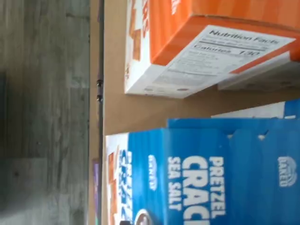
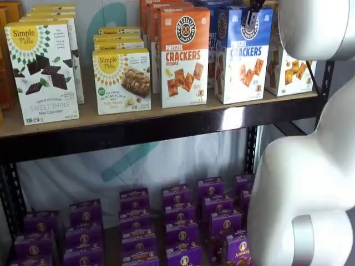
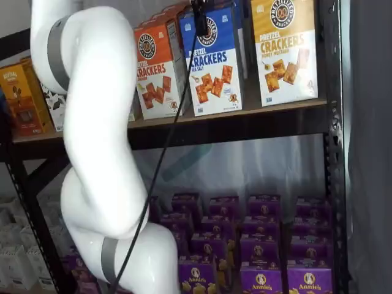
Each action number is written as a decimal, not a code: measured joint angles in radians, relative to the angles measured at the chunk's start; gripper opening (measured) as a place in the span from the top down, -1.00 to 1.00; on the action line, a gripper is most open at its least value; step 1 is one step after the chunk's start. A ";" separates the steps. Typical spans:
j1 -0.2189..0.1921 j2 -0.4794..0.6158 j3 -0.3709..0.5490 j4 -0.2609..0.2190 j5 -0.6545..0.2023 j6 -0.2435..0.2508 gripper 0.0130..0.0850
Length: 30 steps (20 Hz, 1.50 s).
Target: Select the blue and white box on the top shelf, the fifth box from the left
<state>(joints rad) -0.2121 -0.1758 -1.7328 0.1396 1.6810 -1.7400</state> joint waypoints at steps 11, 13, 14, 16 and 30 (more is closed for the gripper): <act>0.053 0.047 -0.072 -0.093 0.085 0.024 -1.00; 0.067 0.046 -0.069 -0.112 0.078 0.031 -1.00; 0.072 0.047 -0.068 -0.118 0.077 0.034 -1.00; 0.079 0.051 -0.069 -0.126 0.076 0.040 -1.00; 0.077 0.073 -0.096 -0.121 0.096 0.040 -0.67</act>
<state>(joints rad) -0.1356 -0.1024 -1.8284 0.0189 1.7768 -1.7003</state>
